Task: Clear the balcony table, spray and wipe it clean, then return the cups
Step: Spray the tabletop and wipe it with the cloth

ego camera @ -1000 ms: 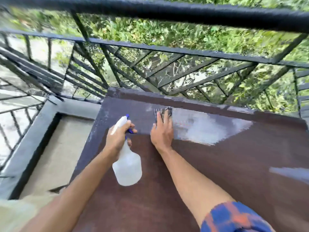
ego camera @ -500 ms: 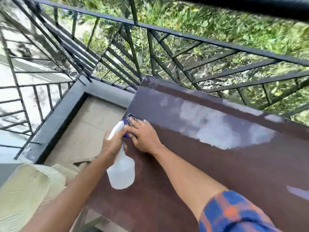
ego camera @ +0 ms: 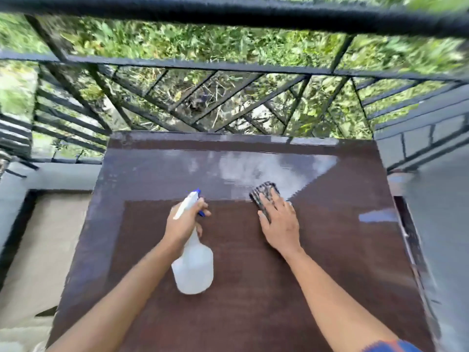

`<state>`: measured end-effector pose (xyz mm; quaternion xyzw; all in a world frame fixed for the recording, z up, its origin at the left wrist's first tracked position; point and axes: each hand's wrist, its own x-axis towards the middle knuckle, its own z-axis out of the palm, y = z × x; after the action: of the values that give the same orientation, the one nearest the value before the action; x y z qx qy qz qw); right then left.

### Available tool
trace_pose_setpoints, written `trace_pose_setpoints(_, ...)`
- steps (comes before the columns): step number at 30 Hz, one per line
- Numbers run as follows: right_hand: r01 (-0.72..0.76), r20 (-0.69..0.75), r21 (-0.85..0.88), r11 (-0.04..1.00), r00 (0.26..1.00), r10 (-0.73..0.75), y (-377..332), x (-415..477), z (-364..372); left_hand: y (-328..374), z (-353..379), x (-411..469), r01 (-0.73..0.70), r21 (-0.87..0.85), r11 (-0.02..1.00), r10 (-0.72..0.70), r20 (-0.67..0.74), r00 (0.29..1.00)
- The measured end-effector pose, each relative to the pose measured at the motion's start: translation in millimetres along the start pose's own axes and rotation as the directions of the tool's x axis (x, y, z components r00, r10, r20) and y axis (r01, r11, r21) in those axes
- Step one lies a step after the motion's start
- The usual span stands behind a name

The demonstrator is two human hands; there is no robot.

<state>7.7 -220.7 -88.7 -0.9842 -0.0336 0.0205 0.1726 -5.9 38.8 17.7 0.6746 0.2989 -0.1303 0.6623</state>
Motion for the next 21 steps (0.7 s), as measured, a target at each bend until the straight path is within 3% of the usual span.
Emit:
trace_pose_setpoints(4, -0.267, -0.003, -0.061, 0.962, 0.964, 0.267, 118.6, -8.0, -44.6, -1.9, 56.3, -8.1, -0.008, 0.053, 0.999, 0.003, 0.099, 0.995)
trace_pose_setpoints(10, -0.571, 0.048, -0.055, 0.819, 0.818, 0.574, 235.3, -40.3, -102.8, -8.6, 129.7, -42.6, -0.010, 0.119, 0.993, -0.014, 0.199, 0.980)
trace_pose_setpoints(13, -0.610, 0.023, -0.006, 0.792, 0.792, 0.610, 244.1, -73.0, -102.0, -12.6, 153.1, -61.4, -0.014, 0.122, 0.992, -0.015, 0.241, 0.970)
trace_pose_setpoints(16, -0.667, -0.092, 0.033, 0.744, 0.739, 0.667, 233.9, -106.9, -84.0, -17.3, 166.4, -74.6, -0.001, 0.119, 0.993, -0.029, 0.257, 0.966)
trace_pose_setpoints(21, -0.727, -0.183, 0.144, 0.671, 0.647, 0.740, 191.7, -118.7, -60.5, -17.1, 164.0, -91.4, -0.026, 0.126, 0.992, 0.000, 0.198, 0.980)
